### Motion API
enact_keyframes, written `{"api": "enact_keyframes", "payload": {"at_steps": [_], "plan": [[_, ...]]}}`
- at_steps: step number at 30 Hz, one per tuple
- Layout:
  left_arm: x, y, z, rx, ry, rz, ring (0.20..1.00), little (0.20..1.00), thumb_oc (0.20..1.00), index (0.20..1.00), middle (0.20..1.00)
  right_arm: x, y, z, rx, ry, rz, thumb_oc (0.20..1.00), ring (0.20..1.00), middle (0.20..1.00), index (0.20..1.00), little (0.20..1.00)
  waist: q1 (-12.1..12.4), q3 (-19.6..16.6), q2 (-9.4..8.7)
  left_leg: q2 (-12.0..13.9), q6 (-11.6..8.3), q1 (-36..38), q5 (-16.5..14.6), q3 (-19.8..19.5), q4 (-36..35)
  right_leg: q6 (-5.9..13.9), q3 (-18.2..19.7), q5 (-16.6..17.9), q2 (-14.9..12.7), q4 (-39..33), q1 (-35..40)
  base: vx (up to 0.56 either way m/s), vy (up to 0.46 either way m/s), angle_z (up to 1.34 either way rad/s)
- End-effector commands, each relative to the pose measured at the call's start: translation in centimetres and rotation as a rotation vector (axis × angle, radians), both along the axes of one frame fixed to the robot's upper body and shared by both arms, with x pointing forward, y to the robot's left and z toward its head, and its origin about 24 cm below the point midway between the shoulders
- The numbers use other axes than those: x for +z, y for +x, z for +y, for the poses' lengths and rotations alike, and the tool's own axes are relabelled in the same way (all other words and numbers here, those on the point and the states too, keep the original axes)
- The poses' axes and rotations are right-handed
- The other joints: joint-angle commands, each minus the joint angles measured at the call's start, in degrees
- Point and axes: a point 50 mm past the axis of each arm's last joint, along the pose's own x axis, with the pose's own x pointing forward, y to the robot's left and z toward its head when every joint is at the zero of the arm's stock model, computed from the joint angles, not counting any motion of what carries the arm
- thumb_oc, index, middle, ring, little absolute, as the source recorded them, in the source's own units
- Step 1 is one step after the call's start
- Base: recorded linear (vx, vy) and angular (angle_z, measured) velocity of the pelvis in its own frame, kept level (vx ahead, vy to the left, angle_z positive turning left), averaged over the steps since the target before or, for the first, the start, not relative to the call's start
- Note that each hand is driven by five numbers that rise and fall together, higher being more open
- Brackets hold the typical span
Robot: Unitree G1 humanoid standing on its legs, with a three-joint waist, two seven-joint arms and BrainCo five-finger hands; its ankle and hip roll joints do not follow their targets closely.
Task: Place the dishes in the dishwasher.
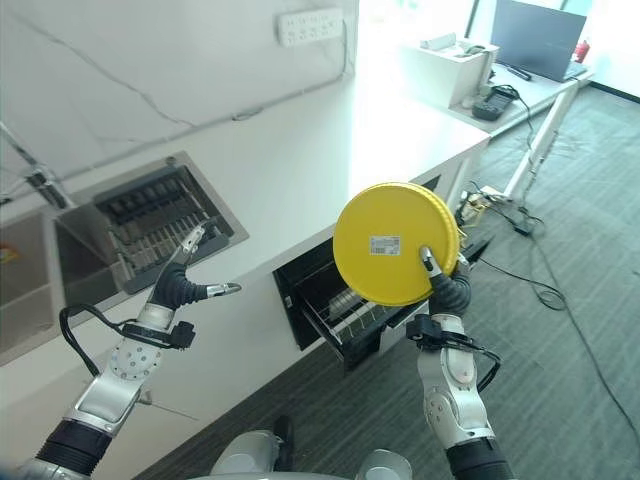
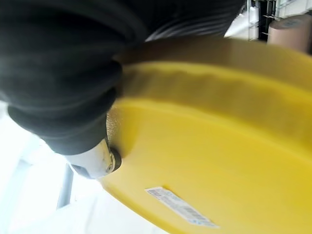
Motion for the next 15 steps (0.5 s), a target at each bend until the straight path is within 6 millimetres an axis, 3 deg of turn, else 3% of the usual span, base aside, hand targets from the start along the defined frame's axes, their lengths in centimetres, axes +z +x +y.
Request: {"api": "enact_keyframes", "payload": {"at_steps": [1, 9, 15], "plan": [[2.3, -0.9, 0.4, -0.002, 0.0, -0.113, 1.0, 1.0, 1.0, 1.0, 1.0, 5.2, 0.4, 0.0, -0.032, 0.017, -0.281, 0.2, 0.2, 0.2, 0.2, 0.2, 0.53, -2.15, 0.48, 2.86, -2.23, 4.16, -3.34, -2.7, -1.68, 1.48, -2.12, 0.38, 1.58, -1.19, 2.69, 0.1, 0.009, -0.2], [2.0, -1.9, 1.1, -0.003, 0.018, -0.087, 1.0, 1.0, 1.0, 1.0, 1.0, 4.3, 0.8, -0.6, -0.052, 0.016, -0.209, 0.2, 0.2, 0.2, 0.2, 0.2, 2.63, -3.3, -0.47, 5.22, -3.33, 3.68, -2.37, 0.17, -3.01, 2.66, -5.0, 2.09, 0.15, -5.81, 5.07, 0.02, -0.035, 0.02], [2.2, -1.9, 1.3, -0.031, 0.034, -0.078, 1.0, 1.0, 1.0, 1.0, 1.0, 3.1, 1.2, -0.6, -0.073, -0.131, -0.14, 0.2, 0.2, 0.2, 0.2, 0.2, 3.94, -3.49, -0.49, 6.57, -4.14, 2.42, -1.76, 0.75, -1.96, 3.23, -7.47, 2.12, -1.17, -5.13, 5.41, 0.0, -0.015, -0.03]]}}
